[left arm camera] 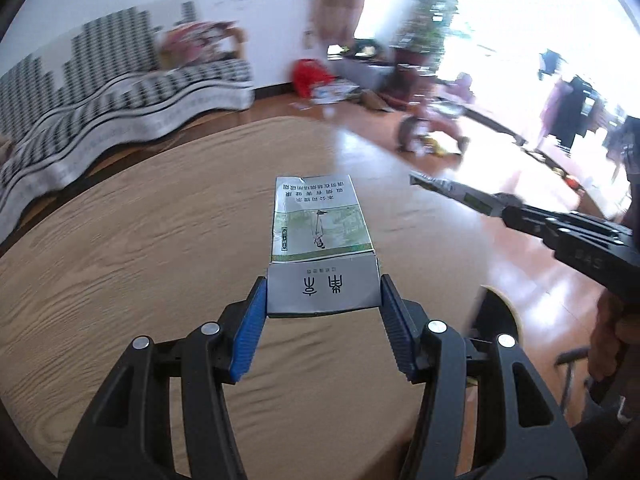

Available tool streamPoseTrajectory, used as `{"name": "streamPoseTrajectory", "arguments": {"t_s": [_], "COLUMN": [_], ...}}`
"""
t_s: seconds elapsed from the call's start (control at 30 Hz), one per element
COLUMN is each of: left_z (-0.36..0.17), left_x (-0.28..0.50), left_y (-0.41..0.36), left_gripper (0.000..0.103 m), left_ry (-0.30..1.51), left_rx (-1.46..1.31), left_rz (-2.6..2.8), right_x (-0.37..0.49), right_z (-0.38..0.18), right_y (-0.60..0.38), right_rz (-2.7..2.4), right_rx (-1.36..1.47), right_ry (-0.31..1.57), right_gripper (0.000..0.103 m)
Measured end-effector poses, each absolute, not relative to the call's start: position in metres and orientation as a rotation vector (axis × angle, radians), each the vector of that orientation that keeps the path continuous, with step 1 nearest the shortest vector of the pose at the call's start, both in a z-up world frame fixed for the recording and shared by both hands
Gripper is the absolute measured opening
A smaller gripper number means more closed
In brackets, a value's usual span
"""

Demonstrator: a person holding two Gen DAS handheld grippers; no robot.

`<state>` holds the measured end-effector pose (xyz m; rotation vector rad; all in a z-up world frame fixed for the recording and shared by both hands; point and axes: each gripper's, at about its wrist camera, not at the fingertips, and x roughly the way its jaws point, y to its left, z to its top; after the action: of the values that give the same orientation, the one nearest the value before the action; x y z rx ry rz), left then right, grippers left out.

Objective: Collect trash
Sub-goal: 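Carry the box and wrapper strip over the black bin and open both grippers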

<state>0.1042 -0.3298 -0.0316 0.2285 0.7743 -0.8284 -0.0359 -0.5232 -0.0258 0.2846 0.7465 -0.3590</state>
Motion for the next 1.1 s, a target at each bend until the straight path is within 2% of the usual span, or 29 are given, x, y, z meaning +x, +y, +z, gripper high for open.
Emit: {"name": "streamPoseTrajectory", "arguments": {"t_s": [0.2,0.43,0.77,1.1], "left_z": [-0.039,-0.069,-0.109,-0.112], "left_x": [0.040,-0.012,-0.022,-0.019], "left_y": [-0.407,-0.469,-0.497,-0.507], "left_gripper": [0.054,0.054,0.054,0.054], "left_ry": [0.747,0.783,0.852,0.868], "left_rx": [0.298,0.374,0.434,0.430], "left_rz": [-1.006,-1.152,-1.201,-1.203], "right_x": [-0.129,-0.199,-0.209,-0.188], "right_z": [-0.042,-0.072,-0.090,-0.088], "right_y": [-0.599,-0.649,-0.665,-0.663], "right_rz": [-0.564,-0.716,-0.743,-0.731], "right_rx": [0.392,0.518,0.549,0.554], "right_ry": [0.776,0.856,0.921,0.937], "right_gripper": [0.013,0.013,0.013,0.013]}}
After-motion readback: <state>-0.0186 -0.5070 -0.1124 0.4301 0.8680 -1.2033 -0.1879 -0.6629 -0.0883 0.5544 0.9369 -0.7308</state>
